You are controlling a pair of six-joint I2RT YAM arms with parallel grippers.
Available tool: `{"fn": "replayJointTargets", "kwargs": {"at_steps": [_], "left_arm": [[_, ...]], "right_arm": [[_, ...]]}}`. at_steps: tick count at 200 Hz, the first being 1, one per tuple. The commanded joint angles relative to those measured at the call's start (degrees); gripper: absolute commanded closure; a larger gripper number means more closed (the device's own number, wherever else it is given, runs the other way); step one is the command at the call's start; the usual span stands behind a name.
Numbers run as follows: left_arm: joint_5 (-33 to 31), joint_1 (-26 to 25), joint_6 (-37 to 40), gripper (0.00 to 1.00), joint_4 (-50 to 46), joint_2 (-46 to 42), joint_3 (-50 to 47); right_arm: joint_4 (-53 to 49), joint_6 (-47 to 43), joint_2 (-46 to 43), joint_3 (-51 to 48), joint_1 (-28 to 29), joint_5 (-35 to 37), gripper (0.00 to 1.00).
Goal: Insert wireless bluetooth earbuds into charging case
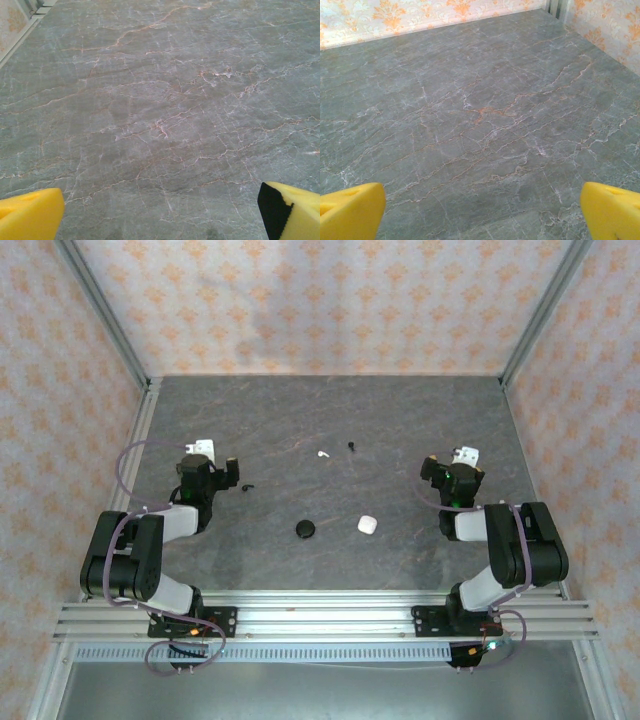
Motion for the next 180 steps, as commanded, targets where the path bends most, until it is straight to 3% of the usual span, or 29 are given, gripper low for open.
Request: {"fn": "replayJointTargets", "kwargs": {"at_steps": [1, 132, 156, 180], "left_arm": [[-0.4, -0.2, 0.6, 0.0, 1.6, -0.1, 0.9], [0.1, 0.1, 0.4, 0.0, 1.9, -0.2, 0.8], [-2.8, 0.2, -0.8, 0.0, -11.0, -1.7, 6.9], [-3.0, 0.1, -0.9, 0.0, -15.9, -5.0, 8.2]], "right_arm": [[0.0, -0.6, 0.3, 1.1, 0.1, -0.3, 0.01], [-0.1, -0.6, 0.2, 1.1, 0.2, -0.3, 0.01], [-0.9, -0.2, -0.7, 1.2, 0.1, 0.4, 0.01], [-5.4, -0.8, -4.0, 2.4, 0.1, -1.2, 0.01]]}}
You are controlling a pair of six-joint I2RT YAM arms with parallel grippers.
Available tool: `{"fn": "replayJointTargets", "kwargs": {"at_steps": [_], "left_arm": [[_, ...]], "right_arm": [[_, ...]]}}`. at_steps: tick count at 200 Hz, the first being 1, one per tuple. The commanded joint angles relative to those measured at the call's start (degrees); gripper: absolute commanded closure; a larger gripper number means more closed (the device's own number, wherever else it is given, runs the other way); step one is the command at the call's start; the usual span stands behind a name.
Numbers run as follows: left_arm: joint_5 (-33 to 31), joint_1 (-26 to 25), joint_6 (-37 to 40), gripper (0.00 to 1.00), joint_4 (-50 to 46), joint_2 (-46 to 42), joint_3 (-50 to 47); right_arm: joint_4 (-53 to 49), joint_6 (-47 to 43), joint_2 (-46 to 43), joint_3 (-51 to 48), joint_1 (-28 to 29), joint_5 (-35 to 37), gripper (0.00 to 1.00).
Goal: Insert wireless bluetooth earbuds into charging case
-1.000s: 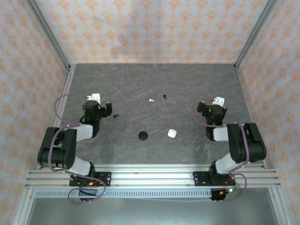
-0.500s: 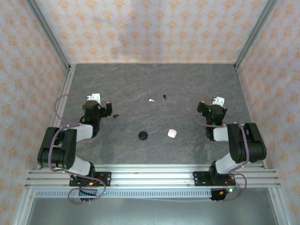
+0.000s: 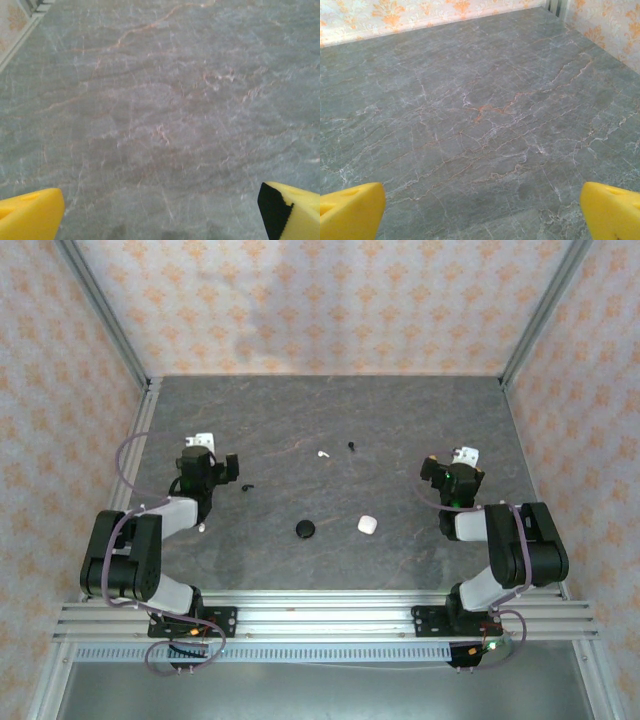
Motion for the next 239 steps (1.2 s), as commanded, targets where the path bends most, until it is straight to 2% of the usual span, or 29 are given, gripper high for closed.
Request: {"fn": "replayJointTargets", "kwargs": {"at_steps": [1, 12, 25, 46, 59, 80, 106, 130, 145, 164, 186, 204, 215, 239], "left_arm": [[-2.6, 0.1, -0.8, 0.0, -8.2, -4.6, 2.8], [-4.7, 0.1, -2.5, 0.0, -13.8, -6.8, 4.9], [-7.6, 0.1, -6.0, 0.0, -24.7, -8.6, 9.5], [-8.6, 0.1, -11.5, 0.0, -41.9, -9.9, 18.0], [-10.6, 0.1, -15.7, 0.0, -53.0, -10.3, 22.6], [-15.2, 0.1, -21.9, 0.0, -65.2, -13.0, 26.7], [-9.3, -0.5, -27.8, 0.0, -73.7, -18.4, 26.5], [-6.5, -3.4, -34.8, 0.03, -82.6, -20.3, 25.7], [-3.8, -6.8, -37.6, 0.05, -84.7, -20.9, 24.0], [-1.0, -14.6, -41.1, 0.07, -83.3, -21.5, 20.8], [0.1, -24.4, -49.6, 0.07, -80.2, -19.6, 17.6], [0.5, -32.8, -54.4, 0.07, -75.0, -15.3, 16.6], [0.3, -37.3, -54.7, 0.07, -71.8, -11.7, 17.4], [1.8, -42.5, -55.2, 0.06, -69.8, -2.1, 22.4]], "right_arm": [[-4.4, -0.9, -3.8, 2.4, 0.1, -1.2, 0.01], [-9.2, -1.3, -6.0, 3.9, 0.1, -2.3, 0.01], [-17.2, -1.4, -9.1, 6.9, 0.1, -3.7, 0.01], [-30.1, 2.1, -12.5, 13.0, 0.1, -5.4, 0.0], [-37.5, 3.5, -13.4, 16.9, 0.5, -7.1, 0.06], [-51.1, 6.3, -12.6, 24.8, 2.7, -7.3, 0.08], [-65.5, 10.2, -9.7, 33.1, 6.7, -8.4, 0.07], [-72.1, 14.9, -6.8, 36.9, 9.8, -12.8, 0.07], [-73.9, 16.8, -5.2, 37.9, 12.1, -15.4, 0.07], [-75.9, 17.5, -3.2, 39.5, 15.1, -17.3, 0.07], [-78.0, 17.7, -0.8, 41.4, 17.6, -19.5, 0.07], [-78.9, 18.4, 0.7, 42.3, 18.3, -22.0, 0.08], [-79.0, 18.9, 1.4, 42.6, 18.3, -23.3, 0.08], [-79.6, 19.0, 2.1, 42.9, 18.4, -24.8, 0.08]]}}
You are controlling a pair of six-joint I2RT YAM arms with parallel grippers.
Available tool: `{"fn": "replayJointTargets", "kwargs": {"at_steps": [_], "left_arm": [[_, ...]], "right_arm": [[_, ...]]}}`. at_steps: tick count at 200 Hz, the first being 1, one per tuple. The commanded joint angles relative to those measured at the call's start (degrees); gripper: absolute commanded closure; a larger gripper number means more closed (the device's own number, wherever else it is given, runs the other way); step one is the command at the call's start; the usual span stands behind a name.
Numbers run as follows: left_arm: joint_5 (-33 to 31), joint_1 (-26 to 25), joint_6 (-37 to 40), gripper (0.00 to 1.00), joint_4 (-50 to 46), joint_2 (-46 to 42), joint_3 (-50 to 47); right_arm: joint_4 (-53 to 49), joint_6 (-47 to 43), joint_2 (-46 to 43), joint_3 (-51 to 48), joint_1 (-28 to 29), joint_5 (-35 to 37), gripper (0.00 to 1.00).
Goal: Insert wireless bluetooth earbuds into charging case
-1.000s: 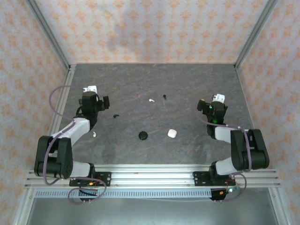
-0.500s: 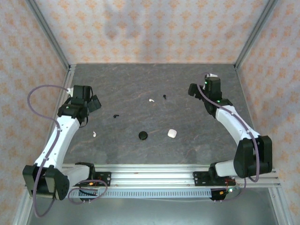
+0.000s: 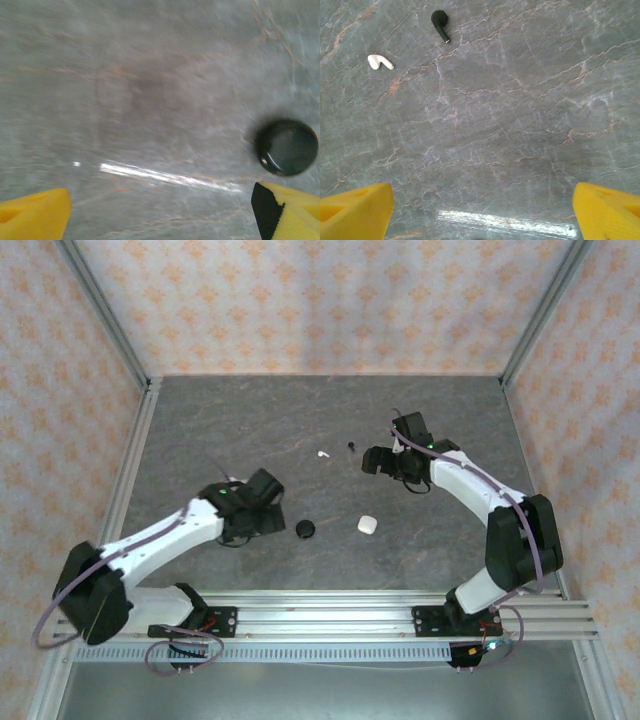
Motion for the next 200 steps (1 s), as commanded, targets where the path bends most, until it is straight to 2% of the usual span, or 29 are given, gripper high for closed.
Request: {"fn": "replayJointTargets", "kwargs": {"at_steps": [1, 31, 66, 126, 200], "left_arm": [[1.3, -3.8, -4.9, 0.07, 4.1, 7.7, 4.6], [4.3, -7.1, -9.4, 0.07, 8.0, 16.1, 9.6], [5.4, -7.7, -14.4, 0.11, 12.8, 21.1, 11.1], [4.9, -7.1, -11.4, 0.2, 9.6, 27.0, 14.3], [3.0, -6.6, -4.7, 0.28, 8.7, 27.5, 13.9]], "right_arm": [[-3.1, 1.2, 1.0, 2.0, 0.0, -2.7, 0.08], [-4.5, 0.4, 1.1, 1.9, 0.0, -3.4, 0.08], [-5.7, 0.0, 0.5, 0.8, 0.0, -3.1, 0.08], [-6.0, -0.1, -0.2, -0.2, 0.0, -3.6, 0.07], [-5.9, 1.4, -0.1, -0.2, 0.0, -5.5, 0.07]]}}
